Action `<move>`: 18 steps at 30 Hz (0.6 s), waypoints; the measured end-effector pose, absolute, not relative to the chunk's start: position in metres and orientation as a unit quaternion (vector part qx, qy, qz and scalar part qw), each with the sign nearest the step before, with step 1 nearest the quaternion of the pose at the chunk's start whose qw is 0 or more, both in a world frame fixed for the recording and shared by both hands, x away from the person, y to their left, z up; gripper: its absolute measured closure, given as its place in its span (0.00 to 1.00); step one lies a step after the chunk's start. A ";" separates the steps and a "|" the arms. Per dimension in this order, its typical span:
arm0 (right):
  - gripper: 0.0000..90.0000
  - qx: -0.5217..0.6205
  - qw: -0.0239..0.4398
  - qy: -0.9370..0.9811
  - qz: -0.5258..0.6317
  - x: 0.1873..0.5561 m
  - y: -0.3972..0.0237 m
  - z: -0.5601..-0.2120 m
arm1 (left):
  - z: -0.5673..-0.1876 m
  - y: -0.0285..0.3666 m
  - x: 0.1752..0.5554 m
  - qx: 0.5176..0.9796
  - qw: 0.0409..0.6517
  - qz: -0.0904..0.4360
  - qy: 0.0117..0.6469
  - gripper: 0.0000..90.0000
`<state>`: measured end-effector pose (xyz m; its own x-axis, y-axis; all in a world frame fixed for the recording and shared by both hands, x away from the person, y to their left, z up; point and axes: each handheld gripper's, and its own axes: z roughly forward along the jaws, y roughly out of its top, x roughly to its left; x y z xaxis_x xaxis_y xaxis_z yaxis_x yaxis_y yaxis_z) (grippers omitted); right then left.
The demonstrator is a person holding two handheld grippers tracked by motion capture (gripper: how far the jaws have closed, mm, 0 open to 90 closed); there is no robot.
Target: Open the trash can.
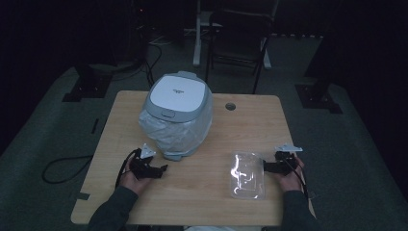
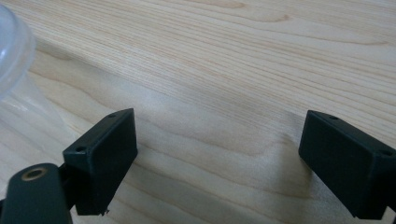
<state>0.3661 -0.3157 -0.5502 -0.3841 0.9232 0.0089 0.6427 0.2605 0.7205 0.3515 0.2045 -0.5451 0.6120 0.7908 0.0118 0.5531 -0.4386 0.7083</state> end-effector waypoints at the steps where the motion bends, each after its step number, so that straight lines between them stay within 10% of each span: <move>1: 0.12 0.514 0.215 0.763 0.327 0.366 -0.316 -0.550 | -0.545 0.205 0.351 0.830 0.342 0.174 0.405 0.17; 18: 0.16 0.532 0.224 0.749 0.325 0.363 -0.313 -0.550 | -0.540 0.203 0.348 0.839 0.330 0.163 0.401 0.26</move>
